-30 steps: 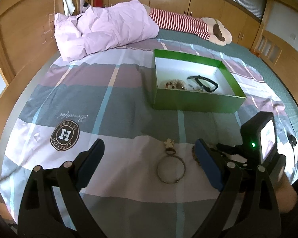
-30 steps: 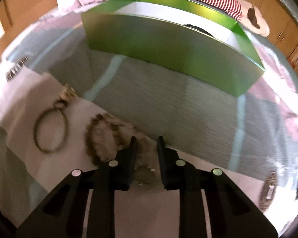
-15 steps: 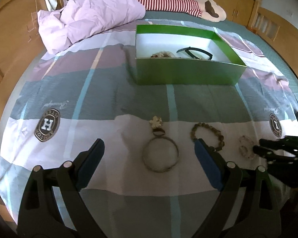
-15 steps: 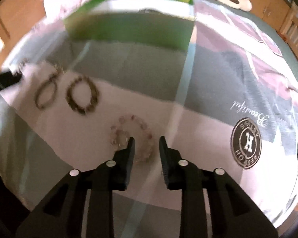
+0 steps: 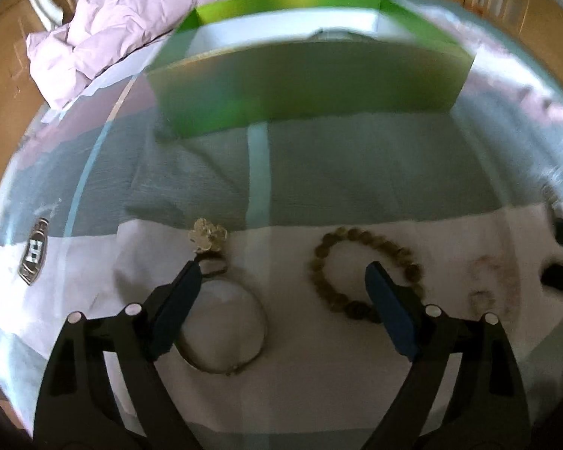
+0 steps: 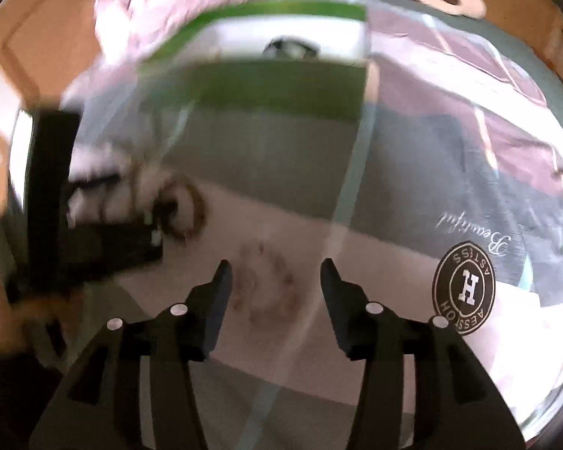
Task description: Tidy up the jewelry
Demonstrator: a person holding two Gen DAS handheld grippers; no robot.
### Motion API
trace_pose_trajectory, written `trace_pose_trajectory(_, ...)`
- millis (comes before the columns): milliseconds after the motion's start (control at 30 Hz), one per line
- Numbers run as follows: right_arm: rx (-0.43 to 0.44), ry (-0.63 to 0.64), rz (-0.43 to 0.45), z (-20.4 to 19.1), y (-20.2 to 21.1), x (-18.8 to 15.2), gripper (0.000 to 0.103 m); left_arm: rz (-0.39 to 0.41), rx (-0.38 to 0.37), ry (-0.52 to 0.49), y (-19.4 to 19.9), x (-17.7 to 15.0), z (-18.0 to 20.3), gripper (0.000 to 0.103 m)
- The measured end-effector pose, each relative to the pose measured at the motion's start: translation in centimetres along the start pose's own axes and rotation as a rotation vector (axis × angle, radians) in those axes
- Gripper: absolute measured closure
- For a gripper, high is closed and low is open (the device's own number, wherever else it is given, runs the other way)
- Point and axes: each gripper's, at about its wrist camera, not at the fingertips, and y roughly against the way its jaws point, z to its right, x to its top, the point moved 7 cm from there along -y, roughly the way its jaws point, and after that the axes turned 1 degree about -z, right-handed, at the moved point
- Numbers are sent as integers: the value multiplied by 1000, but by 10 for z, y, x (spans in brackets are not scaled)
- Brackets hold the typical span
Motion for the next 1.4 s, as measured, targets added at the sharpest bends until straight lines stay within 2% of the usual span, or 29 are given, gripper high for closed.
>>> trace_pose_trajectory(100, -99, 43, -41, 6, -22, -7, 55, 10, 55, 9, -3, 3, -9, 15)
trace_pose_trajectory(200, -125, 52, -85, 8, -46, -4, 52, 43, 77, 56, 1, 8, -28, 15)
trace_pose_trajectory(367, -152, 22, 42, 11, -50, 35, 49, 104, 1, 160, 24, 15, -57, 15)
trace_pose_trajectory(433, -117, -25, 169, 13, -35, 51, 49, 126, -26, 185, 35, 18, -63, 15)
trace_pose_trajectory(500, -78, -59, 253, 12, -18, 58, 49, 154, -28, 202, 43, 19, -73, 15)
trace_pose_trajectory(600, -11, -56, 301, 4, -2, 60, 49, 137, -55, 218, 43, 13, -79, 15)
trace_pose_trajectory(667, -4, -51, 310, 2, 3, 58, 48, 112, -52, 210, 38, 7, -80, 15)
trace_pose_trajectory(733, 1, -42, 253, 1, -2, 54, 48, 86, -44, 202, 33, 1, -80, 15)
trace_pose_trajectory(833, -44, -12, 49, 1, -26, 29, 47, 57, -41, 180, 29, -10, -79, 15)
trace_pose_trajectory(867, -60, -3, 19, 2, -28, 18, 47, 52, -38, 168, 29, -13, -79, 15)
trace_pose_trajectory(967, -130, 51, -12, 6, -23, -2, 47, 40, -27, 140, 30, -23, -81, 15)
trace_pose_trajectory(1033, -133, 91, -13, 2, -22, -10, 47, 30, -24, 136, 29, -28, -85, 15)
trace_pose_trajectory(1133, -196, 136, -57, 5, -37, -17, 45, -15, -2, 139, 17, -39, -90, 15)
trace_pose_trajectory(1233, -217, 110, 8, 8, -41, 0, 45, -58, 16, 123, 2, -49, -89, 15)
trace_pose_trajectory(1367, -158, 57, 216, -1, -20, 38, 45, -57, 15, 121, 6, -50, -88, 14)
trace_pose_trajectory(1400, -156, 56, 227, -2, -17, 39, 45, -58, 5, 121, 7, -52, -87, 14)
